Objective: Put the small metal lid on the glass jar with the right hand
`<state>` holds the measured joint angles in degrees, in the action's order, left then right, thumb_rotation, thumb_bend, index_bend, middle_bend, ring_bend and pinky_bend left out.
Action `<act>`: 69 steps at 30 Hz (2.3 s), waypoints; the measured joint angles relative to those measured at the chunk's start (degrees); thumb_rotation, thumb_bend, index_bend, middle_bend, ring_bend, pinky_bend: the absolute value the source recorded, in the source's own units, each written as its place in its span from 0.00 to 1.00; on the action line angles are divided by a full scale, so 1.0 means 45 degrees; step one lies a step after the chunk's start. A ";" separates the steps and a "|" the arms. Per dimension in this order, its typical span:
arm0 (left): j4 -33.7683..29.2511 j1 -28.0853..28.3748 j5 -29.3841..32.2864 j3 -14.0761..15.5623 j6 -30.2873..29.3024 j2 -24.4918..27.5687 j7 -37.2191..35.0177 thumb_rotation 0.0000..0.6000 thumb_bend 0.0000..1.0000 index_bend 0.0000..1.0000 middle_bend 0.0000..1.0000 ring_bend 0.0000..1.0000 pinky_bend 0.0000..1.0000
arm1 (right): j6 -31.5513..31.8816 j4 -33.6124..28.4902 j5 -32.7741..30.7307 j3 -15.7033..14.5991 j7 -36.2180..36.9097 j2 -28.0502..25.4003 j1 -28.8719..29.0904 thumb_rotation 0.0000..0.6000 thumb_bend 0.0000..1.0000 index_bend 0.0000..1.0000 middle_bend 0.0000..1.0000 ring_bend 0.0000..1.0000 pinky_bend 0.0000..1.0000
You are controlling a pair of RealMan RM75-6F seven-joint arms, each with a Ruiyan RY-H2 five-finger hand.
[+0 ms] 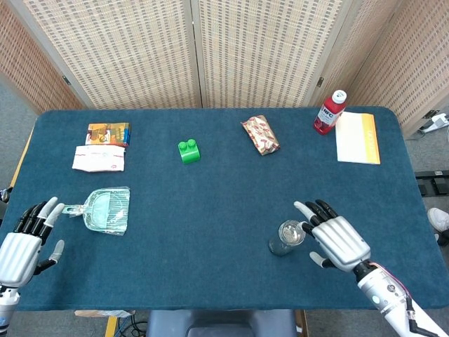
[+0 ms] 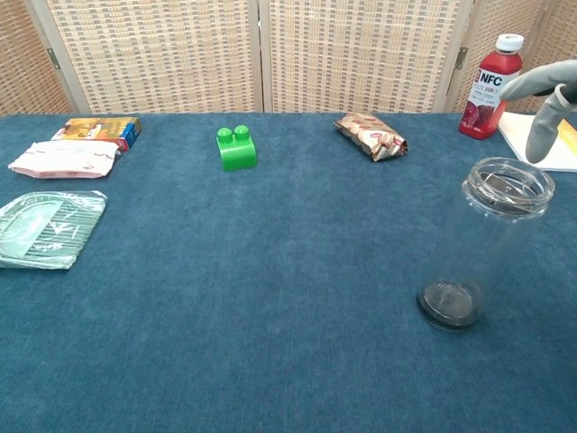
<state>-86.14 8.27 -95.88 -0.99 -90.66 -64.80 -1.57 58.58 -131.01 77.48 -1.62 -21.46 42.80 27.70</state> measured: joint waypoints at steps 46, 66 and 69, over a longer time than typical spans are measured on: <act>-0.0055 -0.0074 -0.0163 0.0037 -0.0236 0.0139 -0.0294 1.00 0.42 0.00 0.00 0.00 0.07 | -0.1016 0.0542 -0.1471 0.0243 -0.1016 0.1260 0.0729 1.00 0.30 0.34 0.00 0.00 0.00; -0.0030 -0.0060 -0.0191 0.0044 -0.0215 0.0158 -0.0377 1.00 0.42 0.00 0.00 0.00 0.07 | -0.0566 0.0072 -0.0791 0.0246 -0.0658 0.0859 0.0562 1.00 0.30 0.34 0.00 0.00 0.00; -0.0025 -0.0032 -0.0178 0.0045 -0.0156 0.0134 -0.0340 1.00 0.42 0.00 0.00 0.00 0.07 | -0.0393 -0.0093 -0.0281 0.0246 -0.0287 0.0563 0.0388 1.00 0.30 0.34 0.00 0.00 0.00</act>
<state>-86.25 8.13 -96.68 -0.78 -91.36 -64.20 -3.10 56.81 -131.42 76.21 -0.52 -22.75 45.33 29.45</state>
